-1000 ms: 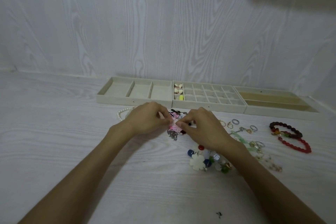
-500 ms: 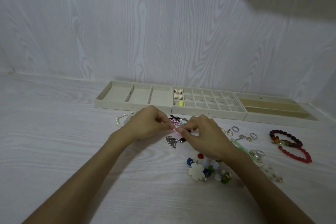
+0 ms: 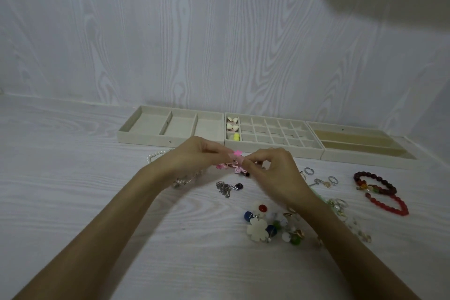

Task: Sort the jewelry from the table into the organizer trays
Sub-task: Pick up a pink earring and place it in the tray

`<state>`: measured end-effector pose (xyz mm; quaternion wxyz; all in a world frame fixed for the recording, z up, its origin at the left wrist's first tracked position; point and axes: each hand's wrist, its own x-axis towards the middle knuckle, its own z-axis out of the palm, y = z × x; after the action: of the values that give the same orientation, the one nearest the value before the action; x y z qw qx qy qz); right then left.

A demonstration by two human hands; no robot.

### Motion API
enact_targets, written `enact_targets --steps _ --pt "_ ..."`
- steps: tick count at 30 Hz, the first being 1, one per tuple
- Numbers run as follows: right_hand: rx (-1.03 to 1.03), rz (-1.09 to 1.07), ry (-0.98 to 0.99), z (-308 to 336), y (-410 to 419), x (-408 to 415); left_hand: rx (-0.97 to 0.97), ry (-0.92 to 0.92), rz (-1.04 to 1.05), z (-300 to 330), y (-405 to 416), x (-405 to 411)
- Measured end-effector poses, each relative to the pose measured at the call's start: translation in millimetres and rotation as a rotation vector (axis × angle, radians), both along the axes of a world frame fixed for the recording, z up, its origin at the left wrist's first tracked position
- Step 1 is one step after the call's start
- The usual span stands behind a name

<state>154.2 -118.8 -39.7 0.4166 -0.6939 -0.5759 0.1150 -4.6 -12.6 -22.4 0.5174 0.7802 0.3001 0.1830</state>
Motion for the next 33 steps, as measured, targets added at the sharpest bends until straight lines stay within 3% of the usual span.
enact_targets --steps 4,17,22,28,33 --pt "0.044 0.002 -0.016 1 0 -1 0.058 -0.054 -0.007 -3 -2 1" --pt "0.279 -0.076 -0.006 3 0 9 -0.038 -0.216 -0.058 -11 -9 17" --pt "0.284 -0.061 0.075 1 2 16 -0.036 -0.337 0.097 -21 -19 37" --pt "0.254 -0.088 0.26 18 15 38 0.198 -0.178 -0.012 15 18 57" --pt "0.204 -0.11 0.15 52 54 65 0.217 -0.16 0.028 40 66 75"
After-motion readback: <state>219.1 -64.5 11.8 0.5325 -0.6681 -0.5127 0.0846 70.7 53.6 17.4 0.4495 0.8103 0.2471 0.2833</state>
